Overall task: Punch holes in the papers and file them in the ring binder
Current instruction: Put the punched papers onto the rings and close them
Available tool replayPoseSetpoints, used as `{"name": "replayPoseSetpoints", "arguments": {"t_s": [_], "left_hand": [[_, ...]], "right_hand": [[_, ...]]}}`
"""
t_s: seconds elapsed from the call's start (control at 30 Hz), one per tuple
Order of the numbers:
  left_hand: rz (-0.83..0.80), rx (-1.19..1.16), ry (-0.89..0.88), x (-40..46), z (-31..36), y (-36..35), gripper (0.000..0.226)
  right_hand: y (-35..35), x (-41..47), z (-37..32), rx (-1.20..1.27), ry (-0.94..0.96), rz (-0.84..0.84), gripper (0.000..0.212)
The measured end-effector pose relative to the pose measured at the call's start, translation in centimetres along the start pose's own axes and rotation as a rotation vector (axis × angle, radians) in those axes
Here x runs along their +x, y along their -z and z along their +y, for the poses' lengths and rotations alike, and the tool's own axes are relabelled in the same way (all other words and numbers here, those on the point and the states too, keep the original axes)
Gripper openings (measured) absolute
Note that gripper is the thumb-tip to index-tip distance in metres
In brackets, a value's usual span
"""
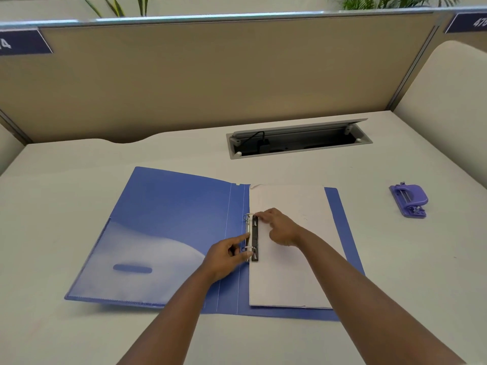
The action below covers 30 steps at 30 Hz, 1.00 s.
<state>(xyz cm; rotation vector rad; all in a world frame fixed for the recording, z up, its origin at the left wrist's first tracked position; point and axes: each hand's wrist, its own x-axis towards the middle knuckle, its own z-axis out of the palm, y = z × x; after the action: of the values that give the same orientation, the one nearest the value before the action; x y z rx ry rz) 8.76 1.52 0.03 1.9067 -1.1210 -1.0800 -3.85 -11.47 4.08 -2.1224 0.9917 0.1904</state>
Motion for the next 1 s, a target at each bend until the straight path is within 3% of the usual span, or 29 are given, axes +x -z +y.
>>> {"name": "replayPoseSetpoints", "arguments": {"t_s": [0.47, 0.63, 0.73, 0.87, 1.0], "left_hand": [[0.062, -0.001, -0.029, 0.1, 0.0, -0.6, 0.044], [0.079, -0.005, -0.034, -0.3, -0.1, -0.7, 0.044], [0.122, 0.030, -0.034, -0.3, -0.3, -1.1, 0.041], [0.225, 0.057, -0.017, -0.2, 0.4, -2.6, 0.039], [0.234, 0.052, 0.013, 0.4, 1.4, -3.9, 0.043]], "right_hand": [[0.0, -0.1, 0.1, 0.072, 0.034, 0.050, 0.064], [-0.6, -2.3, 2.3, 0.289, -0.045, 0.583, 0.053], [-0.6, -3.7, 3.9, 0.241, -0.182, 0.729, 0.042], [-0.5, -5.5, 5.0, 0.134, -0.407, 0.699, 0.047], [-1.6, -6.4, 5.2, 0.023, -0.619, 0.527, 0.074]]}}
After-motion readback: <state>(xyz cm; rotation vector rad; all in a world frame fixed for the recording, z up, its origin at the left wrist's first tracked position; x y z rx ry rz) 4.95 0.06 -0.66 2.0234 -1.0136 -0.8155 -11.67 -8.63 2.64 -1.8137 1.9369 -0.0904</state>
